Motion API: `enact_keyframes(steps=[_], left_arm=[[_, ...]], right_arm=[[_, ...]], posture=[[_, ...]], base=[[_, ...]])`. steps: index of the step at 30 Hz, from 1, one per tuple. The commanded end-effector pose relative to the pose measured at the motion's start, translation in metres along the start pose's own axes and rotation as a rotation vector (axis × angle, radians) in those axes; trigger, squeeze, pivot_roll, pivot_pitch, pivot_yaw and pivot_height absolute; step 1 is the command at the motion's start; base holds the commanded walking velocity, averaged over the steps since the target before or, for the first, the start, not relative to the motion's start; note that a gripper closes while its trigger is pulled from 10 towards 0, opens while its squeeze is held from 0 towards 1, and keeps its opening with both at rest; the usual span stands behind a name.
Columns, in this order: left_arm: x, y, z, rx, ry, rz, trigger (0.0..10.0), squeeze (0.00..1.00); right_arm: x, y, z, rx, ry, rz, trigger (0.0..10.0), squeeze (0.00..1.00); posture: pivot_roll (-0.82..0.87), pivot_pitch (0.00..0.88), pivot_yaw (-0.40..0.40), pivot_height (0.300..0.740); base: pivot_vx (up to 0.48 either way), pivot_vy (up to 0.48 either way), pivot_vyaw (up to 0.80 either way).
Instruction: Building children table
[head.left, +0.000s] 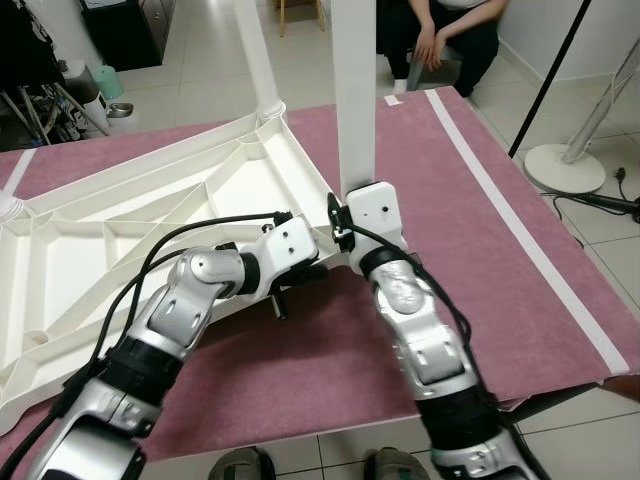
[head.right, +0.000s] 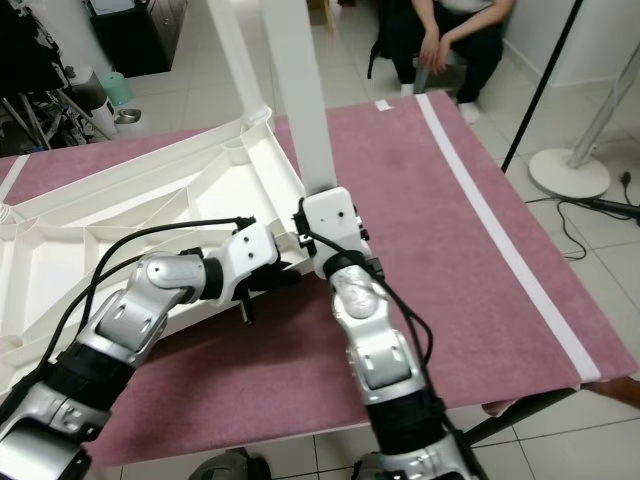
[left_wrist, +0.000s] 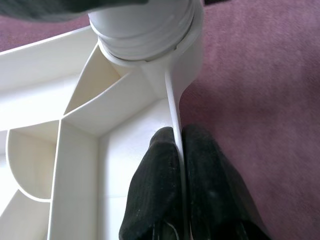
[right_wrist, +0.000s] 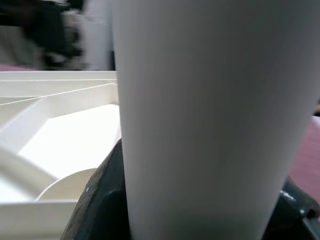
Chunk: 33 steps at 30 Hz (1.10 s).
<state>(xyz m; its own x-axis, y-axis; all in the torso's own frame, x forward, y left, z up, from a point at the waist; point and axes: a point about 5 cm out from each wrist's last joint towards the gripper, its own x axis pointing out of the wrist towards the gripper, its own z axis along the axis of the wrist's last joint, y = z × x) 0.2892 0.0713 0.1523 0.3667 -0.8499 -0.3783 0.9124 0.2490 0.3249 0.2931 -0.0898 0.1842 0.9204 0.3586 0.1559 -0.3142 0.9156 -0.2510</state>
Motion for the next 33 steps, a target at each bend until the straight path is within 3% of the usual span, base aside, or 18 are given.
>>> enact_keyframes(steps=[1, 6, 11, 15, 18, 22, 26, 27, 28, 29, 30, 33], left_arm=[[-0.008, -0.016, 0.036, 0.153, -0.167, -0.158, 0.0, 0.00], [-0.015, -0.019, 0.031, 0.155, -0.149, -0.173, 0.0, 0.00], [-0.009, -0.019, 0.034, 0.154, -0.154, -0.158, 0.0, 0.00], [0.007, -0.014, 0.039, 0.135, -0.137, -0.068, 0.0, 0.00], [0.028, -0.001, 0.057, 0.076, -0.151, 0.073, 0.0, 0.00], [0.039, 0.010, 0.072, 0.046, -0.172, 0.148, 0.0, 0.00], [0.041, 0.012, 0.076, 0.048, -0.182, 0.154, 0.0, 0.00], [0.040, 0.011, 0.075, 0.053, -0.181, 0.146, 0.0, 0.00], [0.039, 0.011, 0.073, 0.057, -0.179, 0.140, 0.0, 0.00], [0.036, 0.008, 0.069, 0.062, -0.173, 0.126, 0.0, 0.00], [0.032, 0.006, 0.065, 0.070, -0.166, 0.109, 0.0, 0.00], [0.030, 0.004, 0.062, 0.076, -0.162, 0.096, 0.0, 0.00]], right_arm=[[-0.003, -0.021, -0.006, 0.035, 0.012, -0.006, 0.0, 0.00], [-0.005, -0.037, -0.010, -0.022, 0.034, -0.007, 0.0, 0.00], [-0.002, -0.034, -0.014, -0.049, 0.052, -0.052, 0.0, 0.00], [0.002, -0.033, -0.025, -0.063, 0.131, -0.206, 0.0, 0.00], [0.006, -0.038, -0.033, -0.092, 0.200, -0.412, 0.0, 0.00], [0.009, -0.042, -0.035, -0.103, 0.226, -0.520, 0.0, 0.00], [0.011, -0.040, -0.036, -0.085, 0.225, -0.513, 0.0, 0.00], [0.012, -0.037, -0.034, -0.067, 0.204, -0.482, 1.1, 0.00], [0.012, -0.035, -0.033, -0.054, 0.190, -0.461, 1.1, 0.00], [0.013, -0.030, -0.029, -0.025, 0.152, -0.386, 10.0, 0.00], [0.012, -0.024, -0.025, 0.006, 0.110, -0.303, 10.0, 0.00], [0.011, -0.020, -0.021, 0.024, 0.082, -0.237, 10.0, 0.00]], posture=[[-0.01, 0.000, 0.124, 0.740], [0.00, 0.000, 0.123, 0.740], [0.00, 0.000, 0.120, 0.740], [0.00, 0.000, 0.121, 0.740], [0.00, 0.000, 0.124, 0.740], [0.00, 0.000, 0.126, 0.740], [-0.01, 0.000, 0.128, 0.740], [-0.01, 0.000, 0.129, 0.740], [-0.01, 0.000, 0.129, 0.740], [-0.01, 0.000, 0.131, 0.740], [-0.01, 0.000, 0.131, 0.740], [-0.01, 0.000, 0.130, 0.740]], base=[[0.000, 0.000, 0.00], [0.000, 0.000, 0.00], [0.000, 0.000, 0.00], [0.000, 0.000, 0.00], [0.000, 0.000, 0.00], [0.000, 0.000, 0.00], [0.000, 0.000, 0.00], [0.000, 0.000, 0.00], [0.000, 0.000, 0.00], [0.000, 0.000, 0.00], [0.000, 0.000, 0.00], [0.000, 0.000, 0.00]])
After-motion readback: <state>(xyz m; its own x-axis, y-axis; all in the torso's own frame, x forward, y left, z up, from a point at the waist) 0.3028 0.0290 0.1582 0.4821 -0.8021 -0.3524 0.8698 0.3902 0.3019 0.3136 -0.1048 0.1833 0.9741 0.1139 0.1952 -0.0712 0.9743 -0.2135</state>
